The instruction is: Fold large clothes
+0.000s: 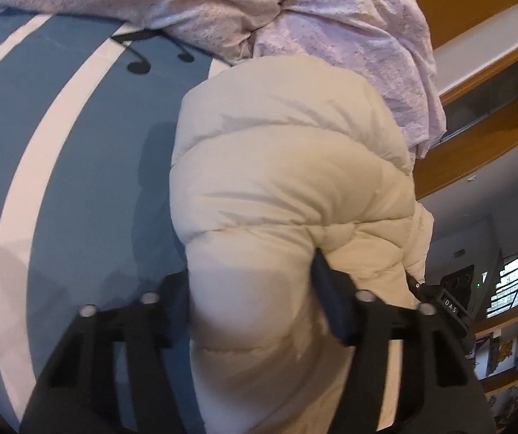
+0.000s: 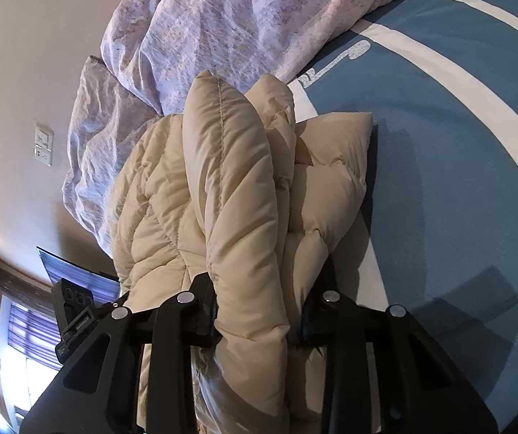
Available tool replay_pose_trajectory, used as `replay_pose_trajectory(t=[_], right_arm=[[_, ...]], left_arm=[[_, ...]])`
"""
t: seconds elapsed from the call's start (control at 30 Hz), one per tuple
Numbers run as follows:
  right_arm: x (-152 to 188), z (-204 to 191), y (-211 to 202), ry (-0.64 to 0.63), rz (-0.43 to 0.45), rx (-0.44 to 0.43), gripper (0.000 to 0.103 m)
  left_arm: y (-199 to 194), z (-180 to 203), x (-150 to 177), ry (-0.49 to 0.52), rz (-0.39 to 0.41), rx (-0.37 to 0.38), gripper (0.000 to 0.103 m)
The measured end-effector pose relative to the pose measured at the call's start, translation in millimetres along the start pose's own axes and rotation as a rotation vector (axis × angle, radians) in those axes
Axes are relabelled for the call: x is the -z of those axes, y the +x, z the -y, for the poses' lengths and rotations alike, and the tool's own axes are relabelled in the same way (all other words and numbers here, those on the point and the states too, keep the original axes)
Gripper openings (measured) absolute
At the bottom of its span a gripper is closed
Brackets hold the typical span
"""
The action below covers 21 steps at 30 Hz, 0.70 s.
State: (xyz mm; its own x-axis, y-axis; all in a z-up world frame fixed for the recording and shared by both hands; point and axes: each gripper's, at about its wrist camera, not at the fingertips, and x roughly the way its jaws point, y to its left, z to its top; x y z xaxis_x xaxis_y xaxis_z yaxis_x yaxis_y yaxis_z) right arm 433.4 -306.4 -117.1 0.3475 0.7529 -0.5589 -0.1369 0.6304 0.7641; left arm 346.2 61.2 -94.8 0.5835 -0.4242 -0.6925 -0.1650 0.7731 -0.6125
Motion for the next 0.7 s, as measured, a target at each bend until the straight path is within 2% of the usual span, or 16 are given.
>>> replay_pose_trajectory(t=[0.1, 0.2, 0.43, 0.7], right_arm=[[-2, -4, 0, -0.001, 0.004, -0.022, 0.027], [-4, -15, 7, -0.016, 0.0, -0.036, 0.025], [-14, -56, 36, -0.081, -0.021, -0.084, 0.024], [-21, -113, 91, -0.197, -0.062, -0.108, 0.022]], left_arm=[[-8, 3, -2, 0.021, 0.021, 0.018, 0.038], [-19, 3, -7, 0.037, 0.053, 0.021, 0.033], [-60, -13, -26, 0.053, 0.136, 0.003, 0.032], [-92, -56, -51, 0.006, 0.22, -0.041, 0.032]])
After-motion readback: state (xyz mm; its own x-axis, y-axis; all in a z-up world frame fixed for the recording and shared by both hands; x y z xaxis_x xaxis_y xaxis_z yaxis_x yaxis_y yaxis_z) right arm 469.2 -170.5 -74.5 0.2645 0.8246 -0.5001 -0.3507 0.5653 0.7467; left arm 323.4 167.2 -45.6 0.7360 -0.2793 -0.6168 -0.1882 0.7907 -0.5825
